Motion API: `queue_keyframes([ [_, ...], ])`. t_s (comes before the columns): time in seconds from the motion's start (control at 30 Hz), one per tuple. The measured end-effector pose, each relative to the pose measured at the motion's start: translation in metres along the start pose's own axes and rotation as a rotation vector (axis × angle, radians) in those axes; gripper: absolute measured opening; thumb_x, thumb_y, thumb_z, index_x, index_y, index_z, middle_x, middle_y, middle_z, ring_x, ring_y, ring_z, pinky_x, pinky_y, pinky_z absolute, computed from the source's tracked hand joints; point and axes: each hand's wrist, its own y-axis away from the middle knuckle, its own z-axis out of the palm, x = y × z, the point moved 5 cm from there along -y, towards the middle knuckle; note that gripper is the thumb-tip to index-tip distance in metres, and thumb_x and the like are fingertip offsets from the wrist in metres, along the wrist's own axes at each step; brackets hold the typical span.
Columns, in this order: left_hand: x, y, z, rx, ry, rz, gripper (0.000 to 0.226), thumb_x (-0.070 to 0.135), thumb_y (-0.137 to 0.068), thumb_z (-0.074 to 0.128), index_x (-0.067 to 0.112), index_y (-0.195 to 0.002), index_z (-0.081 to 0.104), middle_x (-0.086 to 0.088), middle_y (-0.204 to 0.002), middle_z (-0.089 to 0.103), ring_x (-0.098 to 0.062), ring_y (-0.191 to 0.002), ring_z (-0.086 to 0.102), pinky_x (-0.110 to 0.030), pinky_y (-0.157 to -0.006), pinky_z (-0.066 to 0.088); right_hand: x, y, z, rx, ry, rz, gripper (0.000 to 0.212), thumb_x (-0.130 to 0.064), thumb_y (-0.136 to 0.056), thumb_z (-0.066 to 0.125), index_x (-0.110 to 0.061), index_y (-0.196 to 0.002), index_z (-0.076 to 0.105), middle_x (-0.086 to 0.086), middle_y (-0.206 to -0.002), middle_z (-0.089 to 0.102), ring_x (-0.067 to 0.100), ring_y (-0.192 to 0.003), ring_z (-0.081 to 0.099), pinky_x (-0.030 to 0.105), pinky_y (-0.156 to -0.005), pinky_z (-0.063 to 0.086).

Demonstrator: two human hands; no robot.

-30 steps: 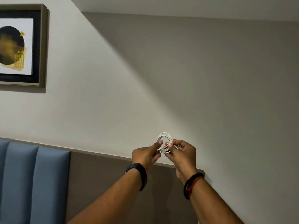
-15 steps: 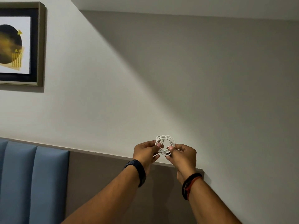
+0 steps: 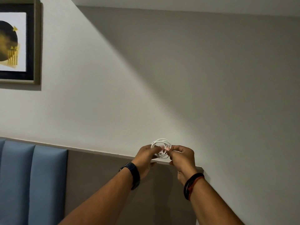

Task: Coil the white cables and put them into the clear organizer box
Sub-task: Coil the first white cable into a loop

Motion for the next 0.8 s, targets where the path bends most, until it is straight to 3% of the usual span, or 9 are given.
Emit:
queue_keyframes([
  [0.1, -0.003, 0.0, -0.006, 0.018, -0.179, 0.052, 0.016, 0.028, -0.075, 0.075, 0.014, -0.078, 0.067, -0.002, -0.079, 0.065, -0.015, -0.078, 0.057, -0.03, -0.069, 0.04, 0.003, -0.001, -0.004, 0.015, -0.005, 0.003, 0.009, -0.005, -0.079, 0.071, -0.011, -0.072, 0.071, 0.004, -0.07, 0.069, 0.016, -0.061, 0.058, 0.031, -0.063, 0.051],
  [0.2, -0.01, -0.003, -0.013, 0.011, -0.233, 0.03, 0.012, 0.012, -0.07, 0.08, 0.011, -0.076, 0.07, -0.006, -0.071, 0.062, -0.017, -0.064, 0.054, -0.027, -0.06, 0.046, 0.01, -0.003, -0.006, -0.006, 0.005, 0.025, 0.007, -0.004, -0.078, 0.073, -0.011, -0.075, 0.071, 0.006, -0.076, 0.072, 0.017, -0.064, 0.061, 0.028, -0.059, 0.05],
  [0.3, -0.016, -0.005, -0.024, 0.075, -0.271, 0.008, 0.03, 0.001, -0.063, 0.083, 0.01, -0.089, 0.07, -0.008, -0.071, 0.07, -0.015, -0.058, 0.065, -0.025, -0.061, 0.056, 0.02, -0.005, -0.011, -0.031, 0.042, 0.064, 0.004, -0.006, -0.079, 0.074, -0.008, -0.077, 0.072, 0.007, -0.075, 0.072, 0.016, -0.062, 0.059, 0.025, -0.052, 0.048],
  [0.47, -0.045, -0.003, -0.041, 0.104, -0.282, -0.041, 0.028, 0.004, -0.071, 0.079, 0.003, -0.098, 0.071, -0.007, -0.072, 0.073, -0.011, -0.058, 0.068, -0.022, -0.059, 0.058, 0.05, 0.001, -0.021, -0.29, 0.093, 0.201, 0.014, -0.006, -0.082, 0.071, -0.008, -0.07, 0.064, 0.002, -0.058, 0.058, 0.009, -0.048, 0.042, 0.018, -0.042, 0.035],
  [0.6, -0.087, 0.007, -0.039, 0.107, -0.043, -0.198, 0.022, -0.002, -0.078, 0.07, -0.005, -0.099, 0.068, -0.012, -0.072, 0.069, -0.013, -0.054, 0.066, -0.024, -0.055, 0.058, 0.078, 0.007, -0.028, -0.47, 0.051, 0.31, 0.006, -0.005, -0.083, 0.067, -0.008, -0.079, 0.063, 0.003, -0.066, 0.059, 0.008, -0.052, 0.042, 0.013, -0.039, 0.034],
  [0.7, -0.111, 0.012, -0.027, 0.077, 0.153, -0.296, 0.012, -0.005, -0.084, 0.061, -0.001, -0.092, 0.069, -0.015, -0.08, 0.071, -0.019, -0.066, 0.069, -0.028, -0.058, 0.06, 0.099, 0.009, -0.034, -0.498, -0.073, 0.374, 0.004, -0.003, -0.086, 0.062, -0.005, -0.086, 0.065, 0.007, -0.074, 0.059, 0.006, -0.05, 0.043, 0.012, -0.037, 0.035],
  [0.8, -0.129, 0.014, -0.018, 0.089, 0.159, -0.314, 0.018, -0.005, -0.086, 0.058, -0.007, -0.103, 0.065, -0.021, -0.097, 0.067, -0.028, -0.088, 0.066, -0.032, -0.07, 0.06, 0.122, 0.012, -0.043, -0.479, -0.174, 0.443, 0.006, -0.007, -0.089, 0.059, -0.008, -0.089, 0.065, 0.006, -0.076, 0.058, 0.006, -0.05, 0.041, 0.013, -0.039, 0.036],
])
